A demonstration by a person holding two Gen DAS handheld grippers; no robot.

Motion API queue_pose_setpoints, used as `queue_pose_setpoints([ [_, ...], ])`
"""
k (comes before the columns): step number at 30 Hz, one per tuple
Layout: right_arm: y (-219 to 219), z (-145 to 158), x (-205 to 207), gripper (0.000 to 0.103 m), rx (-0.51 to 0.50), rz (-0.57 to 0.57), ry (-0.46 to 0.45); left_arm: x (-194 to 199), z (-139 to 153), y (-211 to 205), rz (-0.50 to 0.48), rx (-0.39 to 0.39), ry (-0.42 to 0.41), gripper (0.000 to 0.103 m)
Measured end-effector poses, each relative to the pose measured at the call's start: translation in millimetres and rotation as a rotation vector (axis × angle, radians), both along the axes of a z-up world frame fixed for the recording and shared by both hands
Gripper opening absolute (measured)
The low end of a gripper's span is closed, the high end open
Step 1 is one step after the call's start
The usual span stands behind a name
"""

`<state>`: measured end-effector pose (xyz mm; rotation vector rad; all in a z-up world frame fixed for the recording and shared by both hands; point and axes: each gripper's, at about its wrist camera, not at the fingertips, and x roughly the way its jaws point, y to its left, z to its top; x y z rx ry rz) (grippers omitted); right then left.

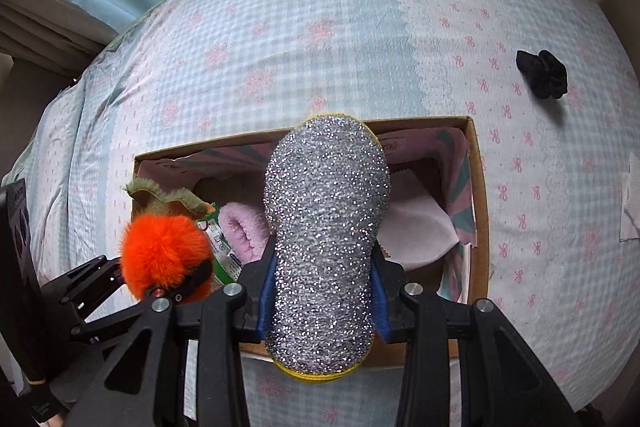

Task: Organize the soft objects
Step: 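Carry the pompom and glitter sponge over the box with both grippers, then lower both items into the box and open both grippers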

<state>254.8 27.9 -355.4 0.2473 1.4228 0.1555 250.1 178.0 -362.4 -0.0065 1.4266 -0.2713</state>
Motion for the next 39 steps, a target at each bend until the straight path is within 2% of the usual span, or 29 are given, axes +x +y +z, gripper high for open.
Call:
queue_pose_setpoints([
  [4, -6.3, -14.2, 6.1, 0.036, 0.027, -0.032, 0.049, 3.9, -11.1, -13.0, -0.038, 0.011, 0.019, 0.034],
  [7, -6.3, -23.3, 8.6, 0.042, 0.032, -0.026, 0.079, 3.1, -13.9, -20.4, -0.078, 0.034, 0.009, 0.034],
  [8, -6.7, -26.8, 9.3, 0.050, 0.037, -0.031, 0.093, 2.4, -14.0, -23.4, -0.100, 0.051, 0.002, 0.042],
  [9, -8.3, -30.7, 10.2, 0.066, 0.048, -0.037, 0.110, 1.1, -14.1, -26.2, -0.121, 0.068, 0.000, 0.061],
  [10, -9.5, -33.6, 10.9, 0.077, 0.055, -0.043, 0.121, -0.1, -13.6, -28.1, -0.136, 0.089, -0.007, 0.076],
  [11, -11.3, -35.7, 11.4, 0.093, 0.059, -0.053, 0.126, -1.1, -12.2, -29.0, -0.147, 0.108, -0.024, 0.102],
  [13, -15.9, -37.6, 10.8, 0.097, 0.072, -0.076, 0.124, -4.2, -8.4, -29.0, -0.166, 0.118, -0.053, 0.103],
  [16, -19.6, -38.9, 8.2, 0.100, 0.071, -0.067, 0.135, -7.3, -10.0, -25.3, -0.162, 0.122, -0.039, 0.103],
  [22, -22.4, -33.8, -4.2, 0.101, 0.062, -0.050, 0.126, -15.9, -4.6, -13.7, -0.109, 0.110, -0.037, 0.103],
  [29, -21.2, -15.1, -16.3, 0.101, 0.066, -0.042, 0.087, -31.5, 19.2, -5.8, -0.086, 0.108, -0.076, 0.103],
  [34, -17.4, 16.0, -26.5, 0.101, 0.061, -0.029, 0.030, -46.2, 51.8, 0.3, -0.056, 0.093, -0.125, 0.103],
  [39, -18.5, 67.5, -44.5, 0.101, 0.023, -0.001, -0.078, -67.5, 101.3, 8.3, -0.008, 0.073, -0.204, 0.103],
])
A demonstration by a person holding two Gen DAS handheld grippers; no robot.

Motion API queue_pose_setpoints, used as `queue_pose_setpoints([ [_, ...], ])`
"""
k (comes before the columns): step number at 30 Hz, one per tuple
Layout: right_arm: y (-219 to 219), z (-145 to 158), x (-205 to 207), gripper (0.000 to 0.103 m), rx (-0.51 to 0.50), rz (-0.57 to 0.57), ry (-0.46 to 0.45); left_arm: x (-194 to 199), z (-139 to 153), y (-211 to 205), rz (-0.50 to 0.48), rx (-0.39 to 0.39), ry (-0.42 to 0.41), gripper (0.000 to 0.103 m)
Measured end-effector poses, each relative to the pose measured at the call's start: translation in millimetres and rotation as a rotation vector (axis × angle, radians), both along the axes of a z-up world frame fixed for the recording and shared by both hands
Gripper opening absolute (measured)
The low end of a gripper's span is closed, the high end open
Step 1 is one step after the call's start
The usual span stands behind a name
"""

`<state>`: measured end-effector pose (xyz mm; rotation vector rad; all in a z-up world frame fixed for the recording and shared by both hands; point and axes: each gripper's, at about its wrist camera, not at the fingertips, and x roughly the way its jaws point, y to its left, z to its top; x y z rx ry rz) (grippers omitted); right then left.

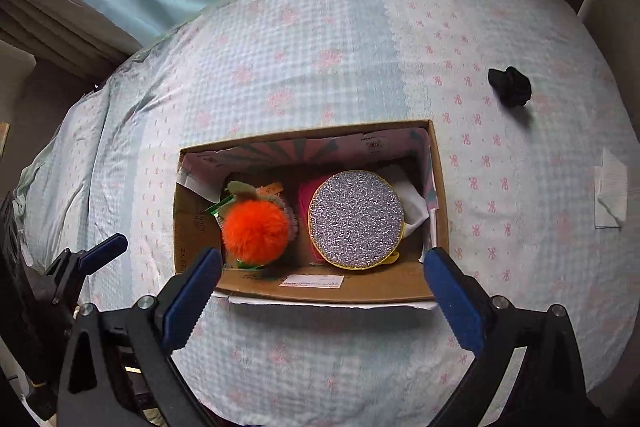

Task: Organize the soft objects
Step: 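Lower both items into the box and open both grippers, then lift both grippers out of the box toward the scrunchie and white cloth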

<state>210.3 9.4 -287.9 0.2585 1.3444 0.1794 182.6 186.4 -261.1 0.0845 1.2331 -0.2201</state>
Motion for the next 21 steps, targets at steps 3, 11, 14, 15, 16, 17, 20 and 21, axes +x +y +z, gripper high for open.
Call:
queue_pose_setpoints([
  [3, -5.9, 33.8, -16.4, 0.101, -0.044, 0.000, -0.070, -14.7, 32.5, 2.8, 0.027, -0.011, -0.063, 0.103],
  [11, -31.5, 114.2, -72.2, 0.101, -0.161, -0.018, -0.266, -62.6, 109.6, 11.8, 0.115, -0.078, -0.217, 0.103],
  [14, -43.9, 131.8, -92.1, 0.101, -0.167, -0.052, -0.310, -72.1, 129.2, 4.8, 0.115, -0.095, -0.252, 0.103],
  [15, -48.3, 137.1, -98.1, 0.101, -0.167, -0.065, -0.324, -73.5, 134.6, 1.1, 0.111, -0.102, -0.262, 0.103],
  [16, -52.9, 141.3, -103.9, 0.101, -0.171, -0.078, -0.337, -74.1, 139.6, -3.6, 0.105, -0.110, -0.270, 0.103],
  [17, -58.6, 146.1, -109.5, 0.101, -0.180, -0.091, -0.349, -73.4, 143.3, -9.5, 0.098, -0.120, -0.274, 0.103],
  [20, -76.4, 155.6, -125.3, 0.101, -0.210, -0.141, -0.361, -70.5, 153.1, -30.3, 0.060, -0.147, -0.284, 0.103],
  [21, -83.5, 158.6, -130.5, 0.101, -0.217, -0.161, -0.368, -68.9, 155.7, -38.8, 0.048, -0.148, -0.290, 0.103],
])
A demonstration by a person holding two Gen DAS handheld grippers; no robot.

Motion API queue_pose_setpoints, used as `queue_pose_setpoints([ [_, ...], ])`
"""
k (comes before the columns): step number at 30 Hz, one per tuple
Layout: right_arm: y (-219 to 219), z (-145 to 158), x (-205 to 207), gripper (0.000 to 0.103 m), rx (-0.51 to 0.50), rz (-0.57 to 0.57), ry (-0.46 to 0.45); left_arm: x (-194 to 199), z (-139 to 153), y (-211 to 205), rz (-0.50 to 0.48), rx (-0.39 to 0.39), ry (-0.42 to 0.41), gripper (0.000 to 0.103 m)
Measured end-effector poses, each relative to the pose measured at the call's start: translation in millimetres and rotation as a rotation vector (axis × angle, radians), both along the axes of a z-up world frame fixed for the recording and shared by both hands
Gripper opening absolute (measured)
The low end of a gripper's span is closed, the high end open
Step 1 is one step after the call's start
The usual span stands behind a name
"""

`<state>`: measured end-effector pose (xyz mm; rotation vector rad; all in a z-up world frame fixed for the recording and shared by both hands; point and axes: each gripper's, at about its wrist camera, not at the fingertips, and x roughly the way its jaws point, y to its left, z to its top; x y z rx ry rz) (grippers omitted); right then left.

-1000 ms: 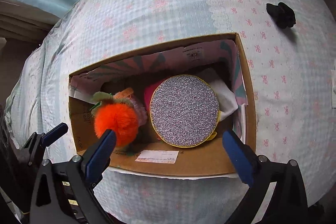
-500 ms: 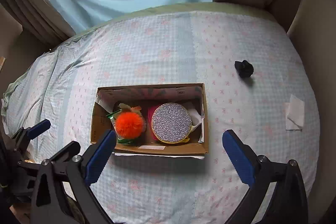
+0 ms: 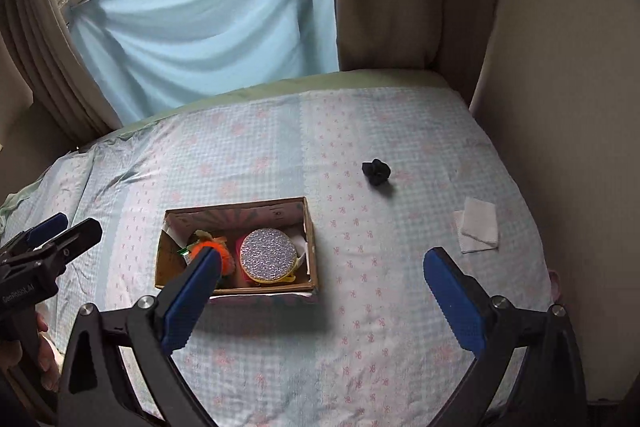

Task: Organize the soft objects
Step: 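Lift both grippers out of the box toward the scrunchie and white cloth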

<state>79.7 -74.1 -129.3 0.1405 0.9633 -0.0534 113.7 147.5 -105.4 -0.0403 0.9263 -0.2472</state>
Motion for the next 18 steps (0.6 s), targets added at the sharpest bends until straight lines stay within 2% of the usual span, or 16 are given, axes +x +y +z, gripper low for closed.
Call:
queue_pose_setpoints([
  [4, -37.9, 6.7, -18.2, 0.101, -0.038, -0.080, -0.026, 7.4, 5.6, -38.8, -0.024, -0.011, -0.014, 0.103],
  [9, -98.6, 4.7, -29.2, 0.101, -0.072, -0.163, -0.046, 18.5, -1.2, -95.5, -0.027, -0.016, -0.014, 0.103],
  [13, -149.3, -7.5, -28.1, 0.101, -0.049, -0.186, -0.041, 34.7, -16.6, -143.6, -0.005, -0.037, 0.008, 0.103],
  [18, -207.2, -34.9, -15.9, 0.101, -0.059, -0.174, -0.039, 63.2, -49.9, -203.7, 0.027, -0.035, 0.041, 0.103],
])
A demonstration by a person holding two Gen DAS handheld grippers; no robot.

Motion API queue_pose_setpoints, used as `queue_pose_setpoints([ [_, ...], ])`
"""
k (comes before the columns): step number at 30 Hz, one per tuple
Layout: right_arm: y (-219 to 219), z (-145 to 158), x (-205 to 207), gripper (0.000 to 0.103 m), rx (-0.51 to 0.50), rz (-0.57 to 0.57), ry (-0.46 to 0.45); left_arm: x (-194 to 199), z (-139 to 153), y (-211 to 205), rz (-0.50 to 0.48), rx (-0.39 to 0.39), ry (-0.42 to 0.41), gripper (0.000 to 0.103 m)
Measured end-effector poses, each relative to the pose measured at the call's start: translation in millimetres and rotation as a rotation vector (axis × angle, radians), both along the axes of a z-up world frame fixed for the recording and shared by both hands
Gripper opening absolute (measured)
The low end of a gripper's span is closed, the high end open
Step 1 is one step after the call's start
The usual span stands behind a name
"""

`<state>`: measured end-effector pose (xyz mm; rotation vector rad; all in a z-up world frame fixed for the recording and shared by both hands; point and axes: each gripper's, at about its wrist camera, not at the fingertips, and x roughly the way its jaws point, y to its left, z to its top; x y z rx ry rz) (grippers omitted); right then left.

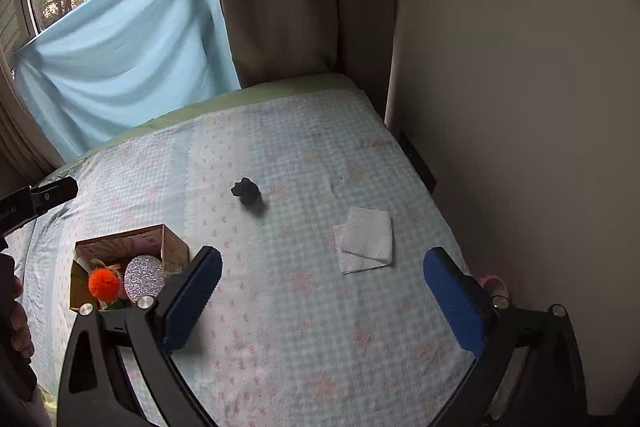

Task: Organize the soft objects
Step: 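Lift both grippers out of the box toward the scrunchie and white cloth, then grasp the black scrunchie with the left gripper while the right gripper grasps the white cloth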

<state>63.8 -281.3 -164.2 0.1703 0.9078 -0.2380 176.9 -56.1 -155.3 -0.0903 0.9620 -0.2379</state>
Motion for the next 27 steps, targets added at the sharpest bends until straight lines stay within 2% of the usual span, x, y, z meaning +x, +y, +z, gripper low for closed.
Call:
queue_pose_setpoints([
  [6, -53.7, -53.1, 28.5, 0.101, 0.016, 0.011, 0.023, 46.8, -53.0, -54.6, 0.018, 0.010, 0.025, 0.103],
  [12, -86.1, -121.3, 59.0, 0.101, 0.037, 0.016, 0.064, 101.2, -130.2, -87.9, 0.003, 0.043, 0.053, 0.103],
  [21, -105.2, -230.6, 97.5, 0.101, 0.062, 0.006, 0.139, 169.7, -251.6, -113.3, -0.008, 0.078, 0.118, 0.102],
  [27, -109.0, -291.1, 108.3, 0.101, 0.040, 0.002, 0.166, 194.2, -305.8, -121.0, -0.008, 0.096, 0.139, 0.097],
])
